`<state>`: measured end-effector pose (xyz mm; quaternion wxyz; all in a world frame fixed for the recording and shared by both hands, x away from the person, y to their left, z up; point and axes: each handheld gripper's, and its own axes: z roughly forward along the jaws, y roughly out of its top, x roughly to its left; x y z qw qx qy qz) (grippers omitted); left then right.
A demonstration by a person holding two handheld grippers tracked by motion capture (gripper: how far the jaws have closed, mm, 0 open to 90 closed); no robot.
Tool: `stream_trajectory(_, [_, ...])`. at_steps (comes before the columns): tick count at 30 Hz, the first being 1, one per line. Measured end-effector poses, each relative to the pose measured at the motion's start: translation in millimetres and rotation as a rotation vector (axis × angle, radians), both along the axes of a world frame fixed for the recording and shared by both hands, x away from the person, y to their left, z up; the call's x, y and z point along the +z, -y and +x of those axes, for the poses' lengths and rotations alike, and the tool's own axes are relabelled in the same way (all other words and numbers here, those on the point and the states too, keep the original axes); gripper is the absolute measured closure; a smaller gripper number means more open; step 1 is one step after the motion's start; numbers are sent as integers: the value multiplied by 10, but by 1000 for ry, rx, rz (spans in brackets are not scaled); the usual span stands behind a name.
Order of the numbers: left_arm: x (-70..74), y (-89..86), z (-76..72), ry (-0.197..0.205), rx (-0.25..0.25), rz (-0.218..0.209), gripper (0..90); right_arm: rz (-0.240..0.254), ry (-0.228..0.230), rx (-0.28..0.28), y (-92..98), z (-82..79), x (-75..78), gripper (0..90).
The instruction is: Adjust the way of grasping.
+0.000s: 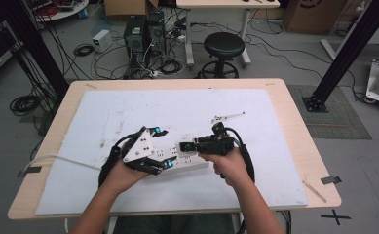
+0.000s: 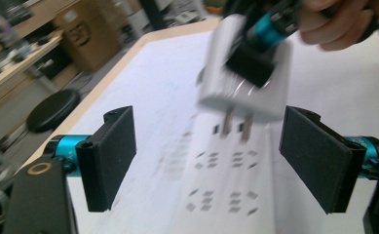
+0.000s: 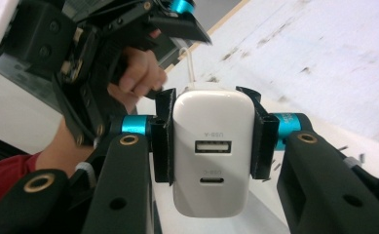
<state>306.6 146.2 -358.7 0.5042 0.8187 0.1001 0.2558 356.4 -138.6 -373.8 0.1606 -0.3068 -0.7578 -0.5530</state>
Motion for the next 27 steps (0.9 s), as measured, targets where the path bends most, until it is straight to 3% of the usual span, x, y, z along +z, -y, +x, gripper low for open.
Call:
stream_trajectory(2, [20, -80, 10, -5, 22, 10, 192, 1, 0, -11, 8, 7, 13, 635])
stream_trajectory(3, [37, -190, 17, -14, 62, 27, 192, 6, 3, -13, 13, 18, 27, 635])
stream_trajectory(5, [37, -190, 17, -14, 62, 27, 192, 2, 15, -30, 25, 29, 53, 635])
stream_trajectory(6, [60, -385, 44, -36, 113, 54, 192, -3, 22, -43, 34, 41, 80, 635])
stream_trajectory(8, [61, -463, 51, -43, 134, 64, 192, -2, 29, -51, 33, 55, 90, 635])
stream_trajectory(16, [13, -623, 42, -69, 175, 79, 192, -46, 56, -83, 14, 67, 120, 636])
stream_trajectory(17, [8, -644, 38, -73, 183, 87, 192, -79, 71, -97, -1, 74, 130, 636])
stream_trajectory(20, [-9, -687, 35, -86, 195, 103, 192, -102, 82, -103, -15, 81, 146, 636])
stream_trajectory(21, [-22, -744, 21, -95, 231, 144, 192, -129, 90, -114, -27, 99, 180, 636])
stream_trajectory(25, [-24, -780, 11, -107, 250, 157, 192, -139, 88, -113, -30, 113, 196, 636])
stream_trajectory(27, [17, -883, -22, -117, 265, 173, 192, -139, 86, -109, -23, 125, 205, 636])
